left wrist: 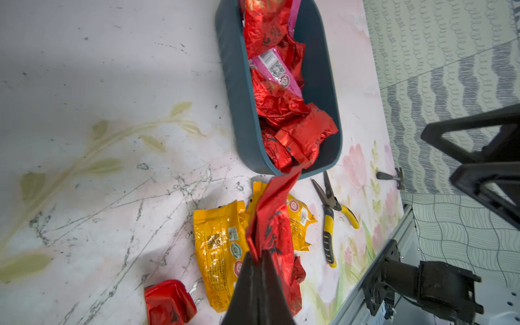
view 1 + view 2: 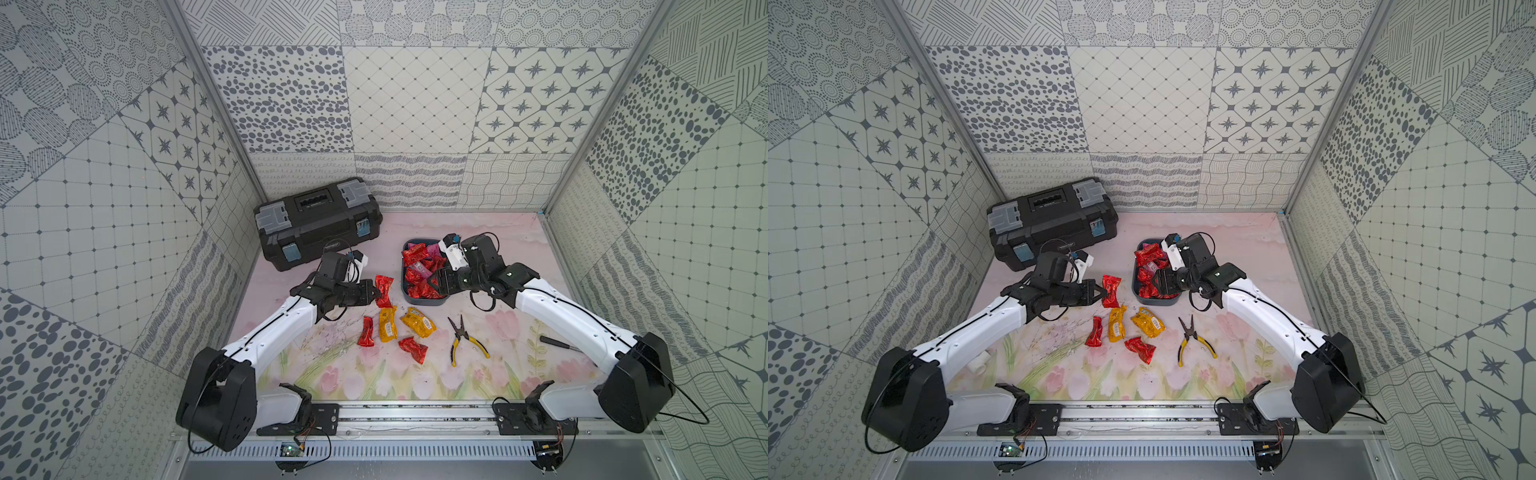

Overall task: Take the tea bags out of the storage box
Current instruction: Place the tea bag at the center of the board, then pick up the tea bag from the storage box.

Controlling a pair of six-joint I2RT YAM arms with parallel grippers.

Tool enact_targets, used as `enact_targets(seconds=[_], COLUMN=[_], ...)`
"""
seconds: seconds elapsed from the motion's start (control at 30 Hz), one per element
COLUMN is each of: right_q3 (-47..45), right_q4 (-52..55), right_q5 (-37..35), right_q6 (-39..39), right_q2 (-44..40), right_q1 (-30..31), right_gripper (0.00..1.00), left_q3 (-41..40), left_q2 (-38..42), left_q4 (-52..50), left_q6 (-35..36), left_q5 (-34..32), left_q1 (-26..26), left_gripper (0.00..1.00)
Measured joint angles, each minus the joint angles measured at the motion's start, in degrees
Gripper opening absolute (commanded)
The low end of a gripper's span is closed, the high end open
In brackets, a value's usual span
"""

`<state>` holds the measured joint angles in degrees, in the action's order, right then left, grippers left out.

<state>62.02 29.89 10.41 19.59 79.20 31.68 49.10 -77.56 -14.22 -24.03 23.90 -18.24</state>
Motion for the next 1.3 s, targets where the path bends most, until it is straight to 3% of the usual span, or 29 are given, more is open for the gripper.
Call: enact_targets(seconds=[0.4, 0.43, 0.6, 0.7, 1.0, 1.3], right_q3=[-3.4, -2.9, 1.4, 4.4, 16.3, 27.1], right_q4=[-1.0, -0.9, -1.5, -1.9, 3.2, 10.5], right_q5=[-2.5, -2.3, -1.3, -0.1, 4.0, 1.5], right_q6=[5.3, 5.2, 4.2, 3.3, -8.0, -19.2], right_q2=[-1.1, -0.8, 4.5, 8.3, 19.9, 28.7], right_q1=[-4.4, -4.6, -4.9, -5.0, -4.4, 0.1], right_gripper=[0.61, 0.61, 0.61, 0.6, 0.58, 0.57], left_q3=[3.7, 3.9, 4.9, 5.4, 5.2, -3.6], left_q2=[-16.6, -17.3, -19.7, -19.6, -8.9, 7.3], left_q4=[1.7, 1.7, 1.6, 1.3, 1.0, 3.8], left_q6=[0.2, 0.2, 1.0, 1.5, 1.2, -4.9], left_q5=[-0.2, -0.2, -0.5, -1.0, -2.6, -4.3], left_q1=[3.2, 3.3, 3.4, 3.4, 3.4, 3.4], left_gripper=[0.0, 0.03, 0.37, 0.44, 0.47, 0.46])
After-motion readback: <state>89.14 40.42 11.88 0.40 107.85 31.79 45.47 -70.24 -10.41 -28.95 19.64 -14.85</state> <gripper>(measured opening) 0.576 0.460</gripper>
